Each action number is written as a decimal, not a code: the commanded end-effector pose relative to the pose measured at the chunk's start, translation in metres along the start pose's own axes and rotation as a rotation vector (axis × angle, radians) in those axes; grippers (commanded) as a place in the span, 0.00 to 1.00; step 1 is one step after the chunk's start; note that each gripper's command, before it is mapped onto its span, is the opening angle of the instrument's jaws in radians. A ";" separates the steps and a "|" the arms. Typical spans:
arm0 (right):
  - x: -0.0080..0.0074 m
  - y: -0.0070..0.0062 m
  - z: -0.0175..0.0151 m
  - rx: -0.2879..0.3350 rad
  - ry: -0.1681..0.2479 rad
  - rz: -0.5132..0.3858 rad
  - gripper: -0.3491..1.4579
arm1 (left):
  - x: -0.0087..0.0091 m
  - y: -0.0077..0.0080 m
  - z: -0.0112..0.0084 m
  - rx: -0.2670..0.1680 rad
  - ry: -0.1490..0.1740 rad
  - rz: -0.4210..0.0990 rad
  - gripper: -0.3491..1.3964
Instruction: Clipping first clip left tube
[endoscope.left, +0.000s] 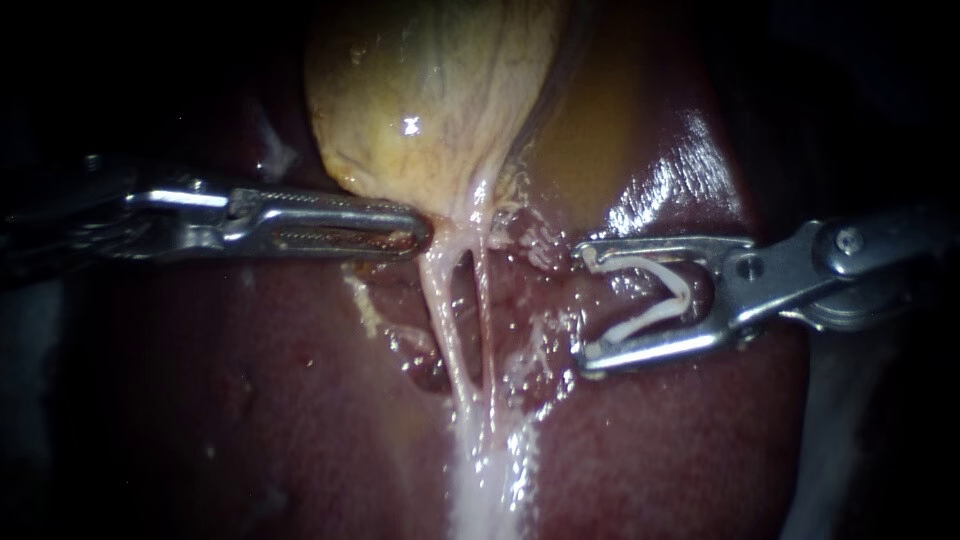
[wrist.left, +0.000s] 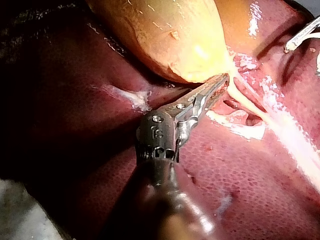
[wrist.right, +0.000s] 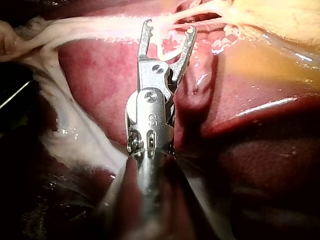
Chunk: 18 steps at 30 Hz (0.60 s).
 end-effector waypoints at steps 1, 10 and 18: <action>0.0000 0.0000 0.0000 0.000 0.000 0.000 0.47 | 0.0000 0.0000 0.0000 0.000 0.000 0.000 0.00; -0.0001 -0.0001 0.0001 -0.001 0.000 0.000 0.47 | 0.0010 0.0017 -0.0027 -0.002 -0.001 -0.008 0.00; -0.0002 -0.0001 0.0001 -0.001 0.000 -0.001 0.47 | 0.0030 0.0048 -0.0054 -0.010 0.012 -0.031 0.00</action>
